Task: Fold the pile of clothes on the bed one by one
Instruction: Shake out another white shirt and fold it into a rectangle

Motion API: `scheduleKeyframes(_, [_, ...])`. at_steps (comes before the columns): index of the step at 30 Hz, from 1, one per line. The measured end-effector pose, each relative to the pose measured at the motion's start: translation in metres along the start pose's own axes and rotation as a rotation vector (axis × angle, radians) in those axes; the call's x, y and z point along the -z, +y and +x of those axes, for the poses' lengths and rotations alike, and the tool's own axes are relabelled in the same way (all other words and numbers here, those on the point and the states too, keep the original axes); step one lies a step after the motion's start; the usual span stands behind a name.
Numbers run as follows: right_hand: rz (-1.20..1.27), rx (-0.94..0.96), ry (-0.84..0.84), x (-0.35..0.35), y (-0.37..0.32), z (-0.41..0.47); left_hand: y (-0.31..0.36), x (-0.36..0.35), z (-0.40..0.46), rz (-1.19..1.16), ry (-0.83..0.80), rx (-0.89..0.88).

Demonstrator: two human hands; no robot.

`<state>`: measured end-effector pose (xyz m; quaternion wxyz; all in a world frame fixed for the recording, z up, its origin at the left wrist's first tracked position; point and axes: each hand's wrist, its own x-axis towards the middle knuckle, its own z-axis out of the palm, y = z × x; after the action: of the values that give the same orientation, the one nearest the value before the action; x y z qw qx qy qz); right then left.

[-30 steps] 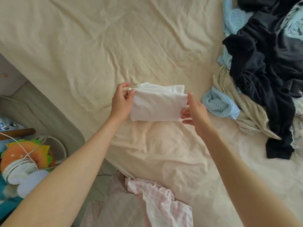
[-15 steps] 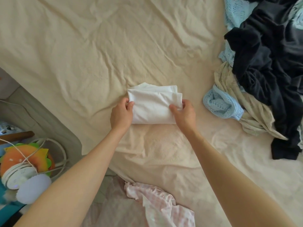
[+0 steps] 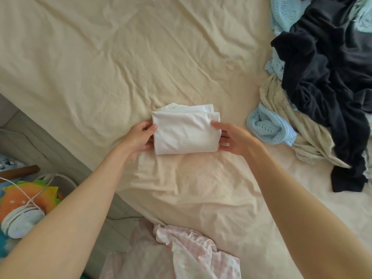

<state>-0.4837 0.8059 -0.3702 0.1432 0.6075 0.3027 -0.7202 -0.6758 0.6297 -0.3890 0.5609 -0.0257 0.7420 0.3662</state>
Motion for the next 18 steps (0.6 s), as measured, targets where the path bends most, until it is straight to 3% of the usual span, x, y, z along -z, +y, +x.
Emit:
scheduleKeyframes(7, [-0.009, 0.029, 0.001, -0.004, 0.005, -0.001, -0.005, -0.008, -0.010, -0.128, 0.027, 0.009])
scheduleKeyframes(18, [0.078, 0.071, -0.001, -0.011, 0.055, -0.057, -0.021, 0.019, -0.073, -0.014, -0.065, -0.043])
